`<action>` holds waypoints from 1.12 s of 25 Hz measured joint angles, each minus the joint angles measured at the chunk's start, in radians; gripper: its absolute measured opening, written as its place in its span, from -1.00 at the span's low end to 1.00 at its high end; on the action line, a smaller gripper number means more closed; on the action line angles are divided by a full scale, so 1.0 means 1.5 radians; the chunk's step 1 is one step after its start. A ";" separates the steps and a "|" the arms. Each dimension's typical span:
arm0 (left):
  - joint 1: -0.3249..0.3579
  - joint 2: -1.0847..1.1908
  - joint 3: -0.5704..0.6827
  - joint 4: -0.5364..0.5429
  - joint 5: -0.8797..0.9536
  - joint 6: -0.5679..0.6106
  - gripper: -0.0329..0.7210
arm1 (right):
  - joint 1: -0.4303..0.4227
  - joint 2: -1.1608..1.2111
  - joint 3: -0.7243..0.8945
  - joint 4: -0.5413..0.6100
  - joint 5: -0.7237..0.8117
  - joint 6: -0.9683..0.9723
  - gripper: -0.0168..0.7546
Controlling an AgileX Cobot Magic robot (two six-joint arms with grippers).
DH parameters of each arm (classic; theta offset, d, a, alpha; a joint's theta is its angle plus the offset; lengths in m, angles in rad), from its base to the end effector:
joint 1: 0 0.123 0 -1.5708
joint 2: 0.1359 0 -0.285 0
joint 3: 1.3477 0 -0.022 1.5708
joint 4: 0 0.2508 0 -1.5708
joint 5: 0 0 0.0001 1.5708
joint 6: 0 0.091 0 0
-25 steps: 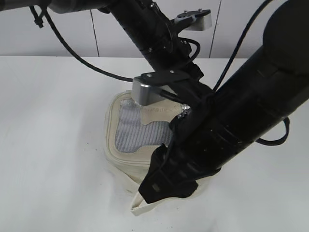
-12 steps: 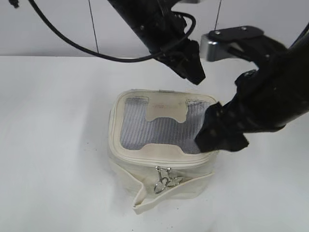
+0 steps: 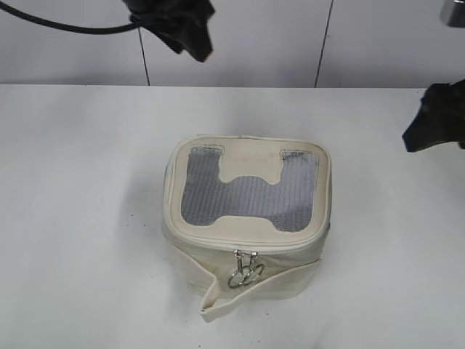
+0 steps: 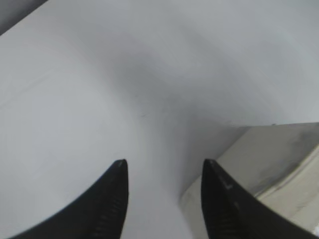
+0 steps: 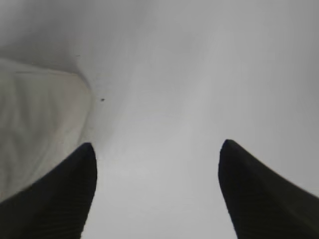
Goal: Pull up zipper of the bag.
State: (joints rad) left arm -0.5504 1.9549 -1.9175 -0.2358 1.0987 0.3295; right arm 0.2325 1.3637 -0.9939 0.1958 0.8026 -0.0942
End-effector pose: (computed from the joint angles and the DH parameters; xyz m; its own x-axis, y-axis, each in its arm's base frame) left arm 0.3618 -0.2443 0.3281 -0.5844 0.6098 -0.5353 0.7478 0.6609 -0.0635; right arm 0.2593 0.0745 0.2791 -0.8679 -0.1620 -0.4695 -0.2560 0.9560 0.1433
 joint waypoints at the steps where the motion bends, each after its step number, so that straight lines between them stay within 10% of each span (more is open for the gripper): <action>1: 0.014 -0.007 0.000 0.025 0.012 -0.024 0.07 | -0.024 0.000 0.000 -0.008 0.000 0.000 0.57; 10: 0.187 -0.076 0.023 0.215 0.075 -0.207 0.07 | -0.130 0.000 0.000 -0.063 0.008 0.034 0.57; 17: 0.317 -0.225 0.135 0.233 0.076 -0.242 0.07 | -0.132 -0.005 0.000 -0.131 0.085 0.098 0.57; 28: 0.331 -0.647 0.553 0.172 0.052 -0.266 0.07 | -0.132 -0.187 0.048 -0.135 0.137 0.103 0.56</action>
State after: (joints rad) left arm -0.0533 0.9851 -1.0888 0.0215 1.1763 -0.0690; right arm 0.0347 1.0827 -0.9218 -0.0069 1.0082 0.0597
